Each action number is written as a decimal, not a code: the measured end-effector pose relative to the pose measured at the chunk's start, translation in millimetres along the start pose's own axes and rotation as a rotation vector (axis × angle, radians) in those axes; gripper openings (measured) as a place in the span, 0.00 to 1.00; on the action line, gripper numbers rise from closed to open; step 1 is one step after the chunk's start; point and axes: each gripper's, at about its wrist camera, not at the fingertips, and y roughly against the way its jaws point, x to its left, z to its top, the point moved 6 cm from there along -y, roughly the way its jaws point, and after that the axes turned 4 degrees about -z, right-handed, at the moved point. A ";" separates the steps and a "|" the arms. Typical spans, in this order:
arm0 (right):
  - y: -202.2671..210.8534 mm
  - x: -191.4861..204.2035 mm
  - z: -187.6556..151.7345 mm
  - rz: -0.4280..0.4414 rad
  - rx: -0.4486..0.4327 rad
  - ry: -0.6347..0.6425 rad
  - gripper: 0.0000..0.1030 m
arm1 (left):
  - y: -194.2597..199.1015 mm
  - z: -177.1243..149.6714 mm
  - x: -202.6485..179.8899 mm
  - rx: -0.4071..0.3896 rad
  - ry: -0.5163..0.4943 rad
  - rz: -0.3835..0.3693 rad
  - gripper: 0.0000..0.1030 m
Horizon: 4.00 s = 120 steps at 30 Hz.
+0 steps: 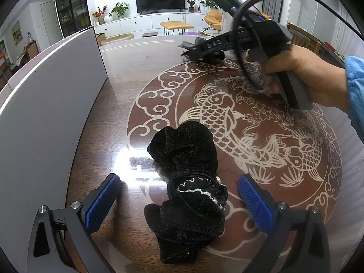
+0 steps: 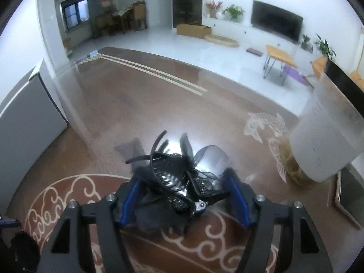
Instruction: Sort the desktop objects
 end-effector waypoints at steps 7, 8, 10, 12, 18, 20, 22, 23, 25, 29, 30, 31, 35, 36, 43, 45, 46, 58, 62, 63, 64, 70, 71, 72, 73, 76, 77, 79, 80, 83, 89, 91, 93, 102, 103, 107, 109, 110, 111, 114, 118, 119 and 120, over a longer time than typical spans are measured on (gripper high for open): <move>37.8 -10.4 -60.1 -0.051 0.000 -0.042 0.67 | -0.7 0.1 0.4 0.000 0.000 0.000 1.00; 48.7 -12.3 -75.4 -0.058 0.002 -0.059 0.67 | -0.6 0.1 0.4 0.000 0.000 0.000 1.00; 77.8 -10.9 -106.3 -0.082 0.014 -0.083 0.67 | -0.7 0.0 0.4 0.000 0.000 0.000 1.00; 112.5 -8.5 -148.8 -0.095 0.026 -0.107 0.68 | -0.7 0.0 0.5 0.000 0.001 0.000 1.00; 200.0 17.1 -255.3 -0.144 0.028 -0.182 0.68 | -0.9 0.1 0.6 0.000 0.000 0.000 1.00; 224.2 28.3 -279.0 -0.178 0.015 -0.199 0.68 | -0.7 0.0 0.5 0.000 0.000 0.000 1.00; 232.0 31.9 -286.2 -0.199 0.008 -0.229 0.81 | -0.4 0.0 0.4 0.000 0.000 0.000 1.00; 234.9 29.8 -291.6 -0.213 0.021 -0.240 0.94 | -0.4 -0.2 0.4 0.000 0.000 0.000 1.00; 233.8 25.3 -296.3 -0.221 0.044 -0.256 1.00 | -0.3 -0.1 0.4 0.000 0.001 0.000 1.00; 232.5 24.3 -297.2 -0.224 0.047 -0.275 1.00 | 0.0 -0.2 0.3 0.000 0.000 0.000 1.00; 228.7 26.8 -293.1 -0.225 0.048 -0.275 1.00 | -0.3 0.0 0.4 0.000 0.000 0.000 1.00; 225.0 29.9 -291.2 -0.225 0.048 -0.275 1.00 | 0.0 -0.1 0.3 0.000 0.000 0.000 1.00; 225.8 33.0 -293.2 -0.227 0.049 -0.275 1.00 | -0.1 -0.1 0.3 0.000 0.000 0.000 1.00; 225.9 33.1 -292.8 -0.227 0.049 -0.275 1.00 | -0.2 0.0 0.4 0.000 0.000 0.000 1.00; 225.8 32.9 -292.7 -0.227 0.049 -0.275 1.00 | 0.1 -0.2 0.2 0.000 0.001 0.000 1.00; 225.2 33.1 -292.2 -0.227 0.049 -0.275 1.00 | 0.1 -0.2 0.2 0.000 0.001 0.000 1.00; 225.1 33.1 -292.2 -0.227 0.049 -0.275 1.00 | 0.1 -0.2 0.2 0.000 0.000 0.000 1.00; 224.7 32.9 -291.8 -0.227 0.049 -0.275 1.00 | -0.1 -0.2 0.2 0.000 0.001 0.000 1.00; 225.3 32.5 -292.2 -0.227 0.049 -0.275 1.00 | -0.1 -0.2 0.1 0.000 0.000 0.000 1.00; 224.5 32.9 -291.7 -0.227 0.049 -0.275 1.00 | -0.1 -0.2 0.1 0.000 0.000 0.000 1.00; 224.5 32.9 -291.7 -0.227 0.049 -0.275 1.00 | -0.2 -0.2 0.0 -0.001 0.000 -0.001 1.00; 225.3 32.6 -292.2 -0.227 0.049 -0.275 1.00 | -1.8 1.3 -0.6 0.005 -0.004 -0.007 1.00; 224.9 32.7 -291.9 -0.227 0.049 -0.275 1.00 | -1.7 1.0 -1.2 0.006 -0.006 -0.006 1.00; 225.2 32.6 -292.1 -0.227 0.049 -0.275 1.00 | -1.4 0.7 -1.8 0.005 -0.008 -0.003 0.98; 224.8 32.8 -291.8 -0.227 0.049 -0.275 1.00 | 1.4 0.4 -3.6 -0.006 -0.018 -0.011 0.92; 224.7 32.9 -291.7 -0.227 0.049 -0.275 1.00 | 9.2 -0.4 -10.1 -0.041 -0.062 -0.035 0.56; 224.9 32.8 -291.8 -0.227 0.049 -0.275 1.00 | 11.5 -1.7 -11.4 -0.045 -0.069 -0.039 0.45; 224.6 33.0 -291.7 -0.227 0.049 -0.275 1.00 | 15.4 -4.6 -12.4 -0.044 -0.071 -0.041 0.39; 224.8 32.9 -291.8 -0.227 0.049 -0.275 1.00 | 17.0 -6.6 -12.6 -0.043 -0.069 -0.040 0.38; 224.7 32.9 -291.7 -0.227 0.049 -0.275 1.00 | 24.3 -16.8 -15.2 -0.035 -0.063 -0.046 0.38; 225.2 32.8 -292.1 -0.227 0.049 -0.275 1.00 | 49.8 -53.5 -31.6 -0.022 -0.047 -0.060 0.38; 224.5 33.2 -291.6 -0.227 0.049 -0.275 1.00 | 58.0 -64.3 -35.3 -0.025 -0.028 -0.062 0.38; 224.9 33.0 -291.9 -0.227 0.049 -0.275 1.00 | 62.1 -70.4 -36.2 -0.030 -0.015 -0.056 0.41; 224.8 32.8 -291.8 -0.227 0.049 -0.275 1.00 | 54.6 -77.1 -41.8 -0.002 -0.064 -0.042 1.00; 224.4 33.0 -291.6 -0.227 0.049 -0.275 1.00 | 53.3 -77.7 -43.4 0.011 -0.073 -0.047 1.00; 224.7 32.9 -291.6 -0.227 0.049 -0.275 1.00 | 54.9 -77.2 -44.2 0.009 -0.072 -0.052 1.00; 224.8 32.7 -291.9 -0.227 0.049 -0.275 1.00 | 55.3 -78.6 -45.0 0.006 -0.071 -0.052 1.00; 224.9 32.6 -292.0 -0.227 0.049 -0.275 1.00 | 55.7 -78.8 -45.0 0.005 -0.070 -0.052 1.00; 224.4 33.0 -291.5 -0.227 0.049 -0.275 1.00 | 54.2 -78.7 -45.3 0.005 -0.070 -0.052 1.00; 224.3 33.0 -291.6 -0.227 0.049 -0.275 1.00 | 53.9 -79.3 -45.3 0.004 -0.070 -0.052 1.00; 224.8 32.7 -291.9 -0.227 0.049 -0.275 1.00 | 53.7 -79.1 -45.3 0.004 -0.070 -0.052 1.00; 224.4 32.9 -291.7 -0.227 0.049 -0.275 1.00 | 53.9 -79.3 -45.3 0.004 -0.070 -0.052 1.00; 224.3 33.0 -291.6 -0.227 0.049 -0.275 1.00 | 54.1 -79.4 -45.4 0.004 -0.070 -0.052 1.00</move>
